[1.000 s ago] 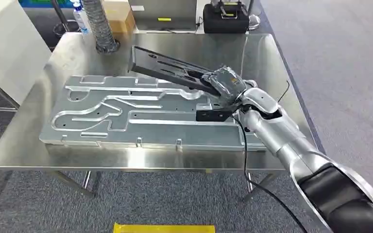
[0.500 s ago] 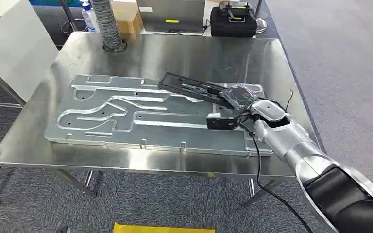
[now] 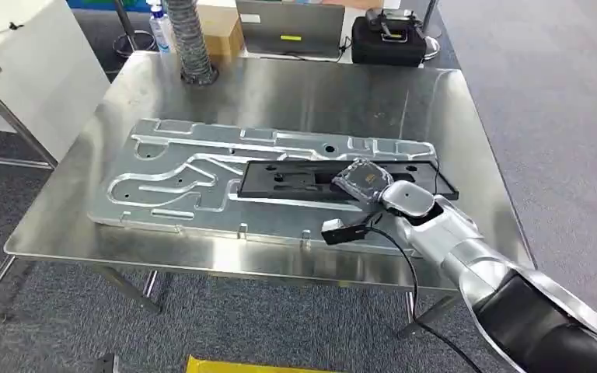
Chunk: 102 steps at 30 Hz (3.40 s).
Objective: Take the parts from the cabinet and place them on the table.
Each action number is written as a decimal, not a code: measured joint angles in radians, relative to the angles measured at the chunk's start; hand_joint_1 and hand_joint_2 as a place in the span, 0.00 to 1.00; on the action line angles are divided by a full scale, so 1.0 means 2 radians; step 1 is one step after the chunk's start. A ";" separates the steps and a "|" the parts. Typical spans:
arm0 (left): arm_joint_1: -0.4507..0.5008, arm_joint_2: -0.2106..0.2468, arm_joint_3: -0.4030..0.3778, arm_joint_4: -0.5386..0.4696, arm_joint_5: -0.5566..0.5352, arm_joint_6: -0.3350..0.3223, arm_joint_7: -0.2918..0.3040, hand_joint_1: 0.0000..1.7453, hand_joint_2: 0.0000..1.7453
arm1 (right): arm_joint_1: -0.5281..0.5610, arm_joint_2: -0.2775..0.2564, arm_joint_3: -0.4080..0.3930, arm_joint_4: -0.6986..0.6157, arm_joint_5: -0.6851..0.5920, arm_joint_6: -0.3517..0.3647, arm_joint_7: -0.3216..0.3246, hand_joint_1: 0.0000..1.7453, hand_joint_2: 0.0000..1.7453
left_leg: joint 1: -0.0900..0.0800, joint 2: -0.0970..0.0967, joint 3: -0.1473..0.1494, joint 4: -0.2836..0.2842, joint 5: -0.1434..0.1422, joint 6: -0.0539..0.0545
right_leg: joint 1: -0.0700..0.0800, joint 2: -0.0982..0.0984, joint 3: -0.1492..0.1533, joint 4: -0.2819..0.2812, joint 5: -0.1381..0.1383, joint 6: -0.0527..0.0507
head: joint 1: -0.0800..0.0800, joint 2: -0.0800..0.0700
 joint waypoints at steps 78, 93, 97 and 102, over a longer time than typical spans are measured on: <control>0.079 -0.003 0.029 0.000 0.015 -0.026 -0.036 0.00 0.00 | 0.458 0.230 -0.913 0.040 -0.076 -0.186 -0.091 0.00 0.00 | 0.004 0.033 0.090 -0.012 -0.069 -0.003 | 0.000 0.030 -0.022 -0.011 0.042 0.007 | 0.000 0.000; 0.078 -0.004 0.024 0.000 0.003 -0.029 -0.037 0.00 0.00 | 0.454 0.228 -0.895 0.117 -0.019 -0.111 0.051 0.00 0.00 | 0.003 0.046 0.016 -0.013 0.008 -0.003 | 0.008 0.023 0.076 -0.036 -0.036 -0.003 | 0.000 0.000; 0.080 -0.005 0.024 0.000 0.002 -0.027 -0.030 0.00 0.00 | 0.451 0.216 -0.888 0.127 -0.017 -0.092 0.065 0.00 0.00 | 0.004 0.037 -0.002 0.033 -0.049 -0.011 | 0.003 0.021 0.058 -0.043 -0.011 -0.015 | 0.000 0.000; 0.080 -0.007 0.021 0.000 -0.004 -0.027 -0.020 0.00 0.00 | 0.451 0.189 -0.886 0.141 -0.022 -0.071 0.084 0.00 0.00 | 0.011 0.036 -0.001 0.132 -0.077 -0.021 | 0.003 0.021 0.013 -0.036 0.018 -0.012 | 0.000 0.000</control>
